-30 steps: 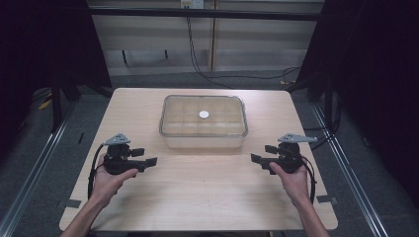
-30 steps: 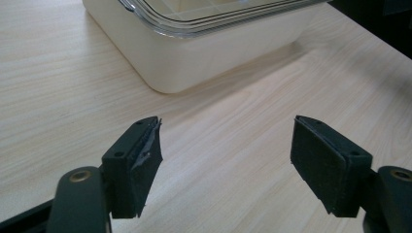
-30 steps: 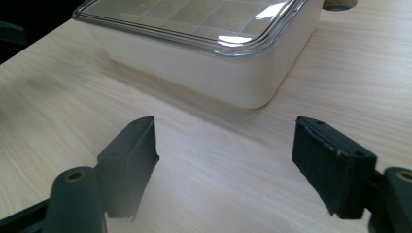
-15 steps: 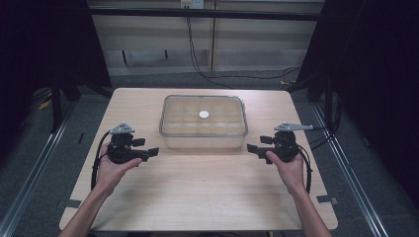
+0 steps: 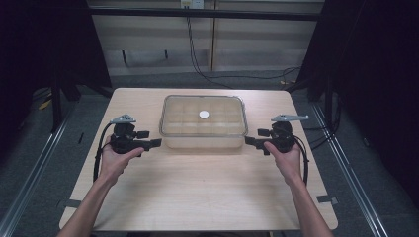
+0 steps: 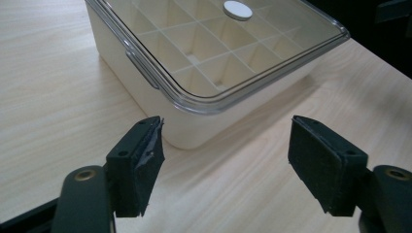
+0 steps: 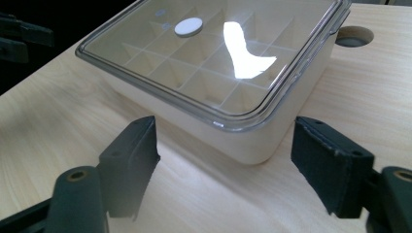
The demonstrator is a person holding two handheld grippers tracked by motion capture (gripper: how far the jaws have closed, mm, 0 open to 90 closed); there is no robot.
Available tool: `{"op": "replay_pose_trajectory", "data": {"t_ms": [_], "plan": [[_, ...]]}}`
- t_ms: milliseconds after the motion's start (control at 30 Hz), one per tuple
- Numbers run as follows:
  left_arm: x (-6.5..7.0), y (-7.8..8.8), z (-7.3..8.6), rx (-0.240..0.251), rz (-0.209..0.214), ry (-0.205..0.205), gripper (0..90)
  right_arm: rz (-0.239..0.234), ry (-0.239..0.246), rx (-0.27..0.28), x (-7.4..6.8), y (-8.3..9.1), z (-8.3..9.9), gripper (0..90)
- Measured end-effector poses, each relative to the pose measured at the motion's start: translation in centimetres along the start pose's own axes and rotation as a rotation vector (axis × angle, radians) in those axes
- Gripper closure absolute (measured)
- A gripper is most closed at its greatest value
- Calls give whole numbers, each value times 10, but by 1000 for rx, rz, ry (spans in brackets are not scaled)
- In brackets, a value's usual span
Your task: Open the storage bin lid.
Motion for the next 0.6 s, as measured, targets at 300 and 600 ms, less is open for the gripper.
{"op": "replay_pose_trajectory", "data": {"t_ms": [300,600], "plan": [[-2,-8,-9,-9,-6,-15,303,18,-8,15,6,-6,-6,235],[-8,-15,-29,3,-15,-13,285,20,-20,-20,22,-18,-20,224]]}}
Point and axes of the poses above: each handheld gripper's, and its own axes: y roughly backward along the jaws, z roughly out of its underside, x roughly to its right, the point moved 4 cm from there along -y, roughly forward along the jaws, and after that the axes turned 11 degrees about y, right-handed, at the moved point
